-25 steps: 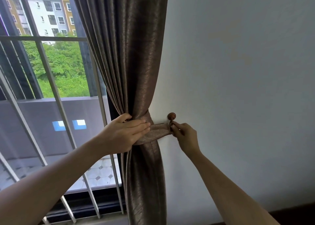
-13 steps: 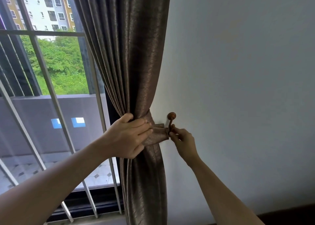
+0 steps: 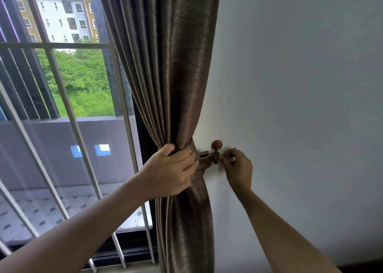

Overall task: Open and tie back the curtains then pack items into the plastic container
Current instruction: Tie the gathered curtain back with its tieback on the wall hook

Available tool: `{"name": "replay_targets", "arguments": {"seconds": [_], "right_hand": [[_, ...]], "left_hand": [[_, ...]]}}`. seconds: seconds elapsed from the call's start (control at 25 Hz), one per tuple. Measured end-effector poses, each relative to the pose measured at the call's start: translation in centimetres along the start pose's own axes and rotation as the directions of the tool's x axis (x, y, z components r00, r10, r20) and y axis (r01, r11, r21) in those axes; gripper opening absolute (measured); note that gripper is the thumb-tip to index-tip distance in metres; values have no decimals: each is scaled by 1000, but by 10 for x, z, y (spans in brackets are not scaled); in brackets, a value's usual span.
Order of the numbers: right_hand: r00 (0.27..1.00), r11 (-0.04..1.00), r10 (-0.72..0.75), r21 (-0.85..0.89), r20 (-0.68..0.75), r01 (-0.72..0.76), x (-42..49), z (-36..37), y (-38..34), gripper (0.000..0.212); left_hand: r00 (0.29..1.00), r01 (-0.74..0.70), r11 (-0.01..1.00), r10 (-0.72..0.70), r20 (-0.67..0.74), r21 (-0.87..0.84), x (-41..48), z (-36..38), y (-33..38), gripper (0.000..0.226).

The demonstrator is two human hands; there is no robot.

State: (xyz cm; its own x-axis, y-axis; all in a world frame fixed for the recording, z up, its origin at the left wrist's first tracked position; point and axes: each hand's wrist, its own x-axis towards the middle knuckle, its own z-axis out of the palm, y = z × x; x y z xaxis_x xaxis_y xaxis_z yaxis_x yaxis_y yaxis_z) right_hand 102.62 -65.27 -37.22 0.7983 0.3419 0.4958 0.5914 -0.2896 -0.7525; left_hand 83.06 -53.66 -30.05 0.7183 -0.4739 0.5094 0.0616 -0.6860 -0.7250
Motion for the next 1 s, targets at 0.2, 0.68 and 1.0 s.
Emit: {"name": "replay_targets", "arguments": {"seconds": [0.2, 0.68, 1.0], "right_hand": [[998, 997, -68, -42, 6, 68, 8, -13, -5, 6], [653, 756, 367, 196, 662, -624, -91, -50, -90, 43], [639, 81, 382, 664, 668, -743, -104, -62, -124, 24]], "left_hand": [[997, 64, 998, -65, -40, -24, 2, -7, 13, 27], [-62, 218, -946, -260, 964, -241, -29, -26, 46, 26], [89, -83, -994, -81, 993, -74, -3, -47, 52, 16]]}}
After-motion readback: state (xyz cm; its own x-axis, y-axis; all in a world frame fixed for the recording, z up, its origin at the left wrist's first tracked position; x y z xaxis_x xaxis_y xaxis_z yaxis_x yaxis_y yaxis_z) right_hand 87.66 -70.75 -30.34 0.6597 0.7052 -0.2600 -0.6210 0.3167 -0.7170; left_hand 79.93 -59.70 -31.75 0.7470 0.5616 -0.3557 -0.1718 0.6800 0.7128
